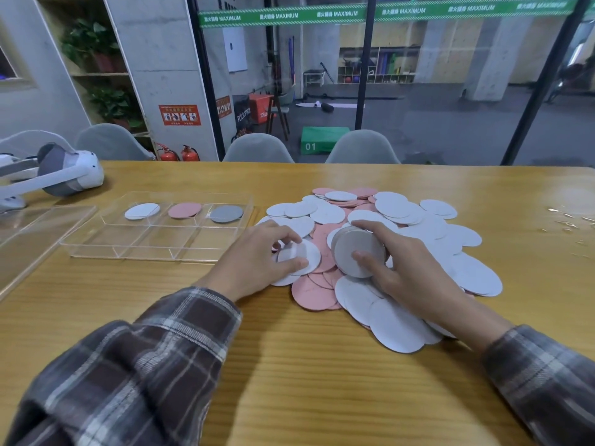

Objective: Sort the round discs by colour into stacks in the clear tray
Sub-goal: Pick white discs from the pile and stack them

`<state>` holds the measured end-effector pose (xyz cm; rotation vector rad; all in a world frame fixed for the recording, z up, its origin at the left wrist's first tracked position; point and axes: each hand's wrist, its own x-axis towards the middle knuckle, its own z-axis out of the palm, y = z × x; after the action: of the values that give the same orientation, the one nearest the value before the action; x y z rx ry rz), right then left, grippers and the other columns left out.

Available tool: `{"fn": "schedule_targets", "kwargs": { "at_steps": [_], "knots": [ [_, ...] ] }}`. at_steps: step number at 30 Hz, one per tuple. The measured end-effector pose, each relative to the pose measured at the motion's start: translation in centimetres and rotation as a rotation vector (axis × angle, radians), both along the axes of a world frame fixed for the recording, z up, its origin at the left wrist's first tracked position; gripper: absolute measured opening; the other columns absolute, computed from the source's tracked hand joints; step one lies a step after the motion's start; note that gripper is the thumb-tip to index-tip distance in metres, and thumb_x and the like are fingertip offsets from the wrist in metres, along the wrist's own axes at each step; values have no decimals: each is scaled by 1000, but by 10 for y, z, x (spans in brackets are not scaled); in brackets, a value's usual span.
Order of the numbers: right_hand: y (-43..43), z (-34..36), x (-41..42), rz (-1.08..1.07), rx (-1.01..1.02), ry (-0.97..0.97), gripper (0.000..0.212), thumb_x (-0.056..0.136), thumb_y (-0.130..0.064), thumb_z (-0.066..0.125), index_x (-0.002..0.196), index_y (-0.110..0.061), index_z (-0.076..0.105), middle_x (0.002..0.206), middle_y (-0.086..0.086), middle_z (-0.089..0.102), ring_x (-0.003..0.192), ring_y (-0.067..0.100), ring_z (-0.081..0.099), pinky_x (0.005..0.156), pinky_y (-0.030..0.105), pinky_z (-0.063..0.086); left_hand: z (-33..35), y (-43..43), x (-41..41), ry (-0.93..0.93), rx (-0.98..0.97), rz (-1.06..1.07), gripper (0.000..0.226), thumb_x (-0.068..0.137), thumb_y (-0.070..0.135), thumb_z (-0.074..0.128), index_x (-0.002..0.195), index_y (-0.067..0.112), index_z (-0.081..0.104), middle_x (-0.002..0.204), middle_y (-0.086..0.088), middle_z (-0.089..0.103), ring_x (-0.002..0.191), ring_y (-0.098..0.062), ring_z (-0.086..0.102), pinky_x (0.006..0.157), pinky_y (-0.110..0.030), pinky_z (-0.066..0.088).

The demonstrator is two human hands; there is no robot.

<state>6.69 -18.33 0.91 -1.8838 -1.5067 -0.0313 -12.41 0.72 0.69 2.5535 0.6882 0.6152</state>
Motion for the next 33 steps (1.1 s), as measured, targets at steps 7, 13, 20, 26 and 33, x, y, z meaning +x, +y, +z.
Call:
{"fn": "schedule_targets", "kwargs": {
  "at_steps": [7, 13, 20, 26, 33],
  "knots": [
    [14, 2, -3, 10, -11, 0, 43, 105, -29, 53, 147, -27, 47, 110, -18, 53, 89, -8, 39, 80, -2, 30, 8, -2, 0, -108, -68, 22, 39, 78, 29, 91, 115, 29, 77, 103, 9, 64, 85, 2, 58, 74, -5, 40],
    [22, -2, -4, 21, -6, 54, 40, 106, -29, 50, 146, -26, 48, 122, -13, 60, 103, -3, 47, 84, 0, 31, 14, 1, -5, -230, -351, -70, 3, 89, 21, 81, 90, 23, 79, 81, 3, 68, 65, -9, 62, 74, -25, 49],
    [20, -5, -6, 38, 7, 177, 37, 110, -28, 40, 144, -27, 52, 88, -27, 59, 79, -11, 57, 73, 7, 38, 12, -13, 5, -311, -541, -72, 10, 92, 13, 78, 92, 6, 70, 77, -6, 71, 69, -25, 75, 61, -29, 55],
    [19, -3, -11, 92, -12, 267, 42, 109, -37, 35, 148, -28, 50, 107, -23, 62, 90, -10, 59, 82, 15, 44, 4, -23, 14, -337, -454, -14, 13, 88, 16, 82, 85, 8, 72, 72, -3, 76, 62, -13, 71, 60, -18, 50],
    [19, -3, -9, 67, -50, 64, 65, 97, -43, 64, 155, -28, 38, 135, -24, 50, 121, -7, 46, 96, 9, 33, -1, -29, 17, -321, -389, -59, 11, 84, 17, 85, 82, 14, 75, 74, 2, 78, 73, -16, 76, 74, -32, 61]
  ]
}}
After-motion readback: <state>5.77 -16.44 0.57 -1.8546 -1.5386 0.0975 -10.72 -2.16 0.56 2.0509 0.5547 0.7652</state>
